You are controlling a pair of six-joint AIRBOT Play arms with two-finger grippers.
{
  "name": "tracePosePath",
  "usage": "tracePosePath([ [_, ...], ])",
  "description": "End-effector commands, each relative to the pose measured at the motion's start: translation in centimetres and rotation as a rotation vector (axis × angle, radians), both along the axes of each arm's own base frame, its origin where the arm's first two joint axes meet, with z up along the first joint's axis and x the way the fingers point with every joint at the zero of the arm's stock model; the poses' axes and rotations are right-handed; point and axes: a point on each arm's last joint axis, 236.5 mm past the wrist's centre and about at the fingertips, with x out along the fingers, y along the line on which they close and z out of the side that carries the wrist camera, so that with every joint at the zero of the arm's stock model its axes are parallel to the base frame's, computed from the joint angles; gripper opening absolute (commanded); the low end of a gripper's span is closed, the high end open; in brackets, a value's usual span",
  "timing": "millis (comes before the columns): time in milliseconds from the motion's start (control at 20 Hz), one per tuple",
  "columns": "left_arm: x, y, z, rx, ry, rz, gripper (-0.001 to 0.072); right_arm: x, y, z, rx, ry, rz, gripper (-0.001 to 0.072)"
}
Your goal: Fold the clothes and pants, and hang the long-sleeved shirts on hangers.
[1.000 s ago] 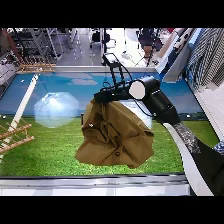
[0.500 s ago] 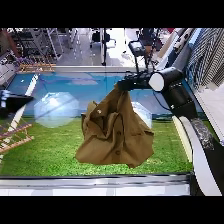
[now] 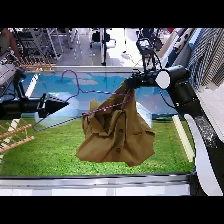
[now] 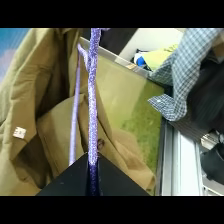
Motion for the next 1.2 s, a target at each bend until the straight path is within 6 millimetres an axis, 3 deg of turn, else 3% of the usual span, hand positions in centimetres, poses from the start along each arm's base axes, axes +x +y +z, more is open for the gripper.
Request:
tracePosePath([
  [0, 0.9, 1.5, -0.4, -0.002, 0.007, 0.04, 0.0016, -0.1, -0.3, -0.1, -0.013, 0.005, 0.0, 0.003],
  [200, -1.8, 5.4, 0.2, -0.022, 0.021, -0.005, 0.0016, 0.0, -0.5, -0.1, -0.019, 0.001, -0.005, 0.0029],
  [300, -1.9, 6.4, 0.2, -0.027, 0.024, 0.007, 0.0016, 0.0, -0.4, -0.1, -0.015, 0.0, -0.005, 0.0029],
  [450, -1.6, 5.3, -0.8, -0.036, 0.043, -0.033, 0.0016, -0.1, -0.1, -0.1, 0.001, 0.006, 0.001, 0.0029],
  [600, -1.1, 2.0, -3.0, -0.052, 0.103, -0.11, 0.0016, -0.5, 1.0, -0.1, 0.006, 0.009, 0.023, 0.0029],
  [750, 3.5, 0.4, -6.1, -0.024, 0.137, 0.026, 0.0015, -2.3, 3.3, 0.3, 0.015, 0.025, 0.079, 0.0029],
  [900, 5.8, 1.0, -6.2, -0.036, 0.128, 0.119, 0.0016, -4.2, 4.0, 1.5, -0.027, 0.011, 0.141, 0.003],
  [1000, 5.1, 1.4, -5.2, -0.057, 0.119, 0.098, 0.0015, -4.5, 3.6, 2.5, -0.028, -0.009, 0.135, 0.003],
  [1150, 1.4, 2.2, -2.7, -0.076, 0.117, -0.006, 0.0015, -4.0, 2.0, 2.1, -0.062, -0.003, 0.102, 0.003],
])
